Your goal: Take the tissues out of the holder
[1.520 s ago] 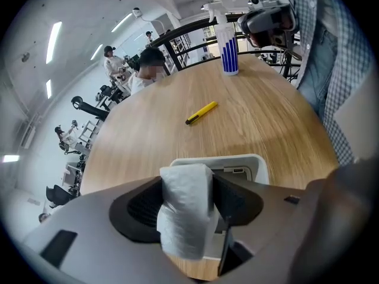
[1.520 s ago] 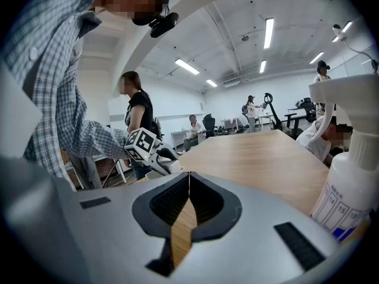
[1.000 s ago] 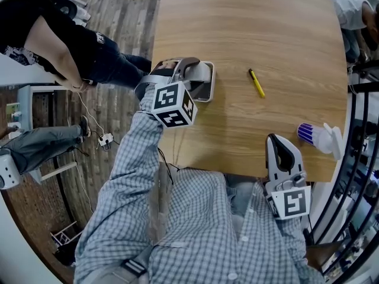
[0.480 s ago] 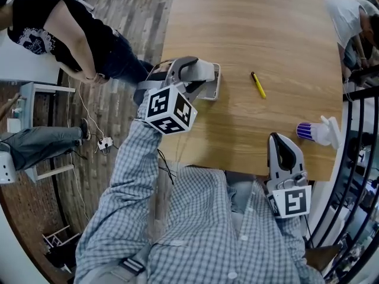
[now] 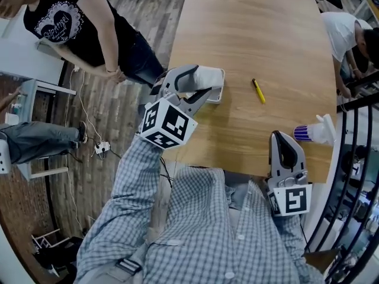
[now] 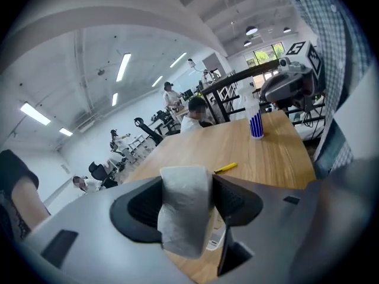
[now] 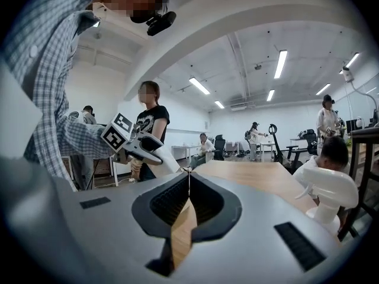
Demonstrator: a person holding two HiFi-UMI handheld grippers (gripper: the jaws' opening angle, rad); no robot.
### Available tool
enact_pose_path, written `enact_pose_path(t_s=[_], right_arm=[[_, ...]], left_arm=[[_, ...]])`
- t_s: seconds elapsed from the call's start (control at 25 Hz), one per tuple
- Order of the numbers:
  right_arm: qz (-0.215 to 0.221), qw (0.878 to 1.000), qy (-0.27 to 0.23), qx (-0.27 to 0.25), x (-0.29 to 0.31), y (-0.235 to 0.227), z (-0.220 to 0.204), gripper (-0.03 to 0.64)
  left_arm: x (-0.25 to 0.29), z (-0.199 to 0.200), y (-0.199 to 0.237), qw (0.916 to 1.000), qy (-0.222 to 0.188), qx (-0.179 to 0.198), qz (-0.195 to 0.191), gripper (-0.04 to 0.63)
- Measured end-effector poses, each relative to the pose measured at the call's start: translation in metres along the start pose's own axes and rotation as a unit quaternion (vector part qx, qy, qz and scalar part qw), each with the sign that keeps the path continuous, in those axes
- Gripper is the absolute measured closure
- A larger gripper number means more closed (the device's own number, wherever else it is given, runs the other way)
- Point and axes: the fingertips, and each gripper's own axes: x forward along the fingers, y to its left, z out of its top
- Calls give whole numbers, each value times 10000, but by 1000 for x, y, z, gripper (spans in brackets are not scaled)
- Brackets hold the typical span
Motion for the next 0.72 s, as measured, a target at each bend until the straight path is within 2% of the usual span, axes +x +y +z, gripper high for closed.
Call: enact_pose_path(t_s=[0.36, 0.72], right_arm=[[-105, 9986, -373, -351, 1, 4, 33, 604], [-181, 9965, -553, -600, 4, 8, 48, 604]], left_arm=[[-48, 26, -7, 9981, -484, -240, 303, 328], [-75, 41, -14, 9919, -1021, -601, 461, 328]])
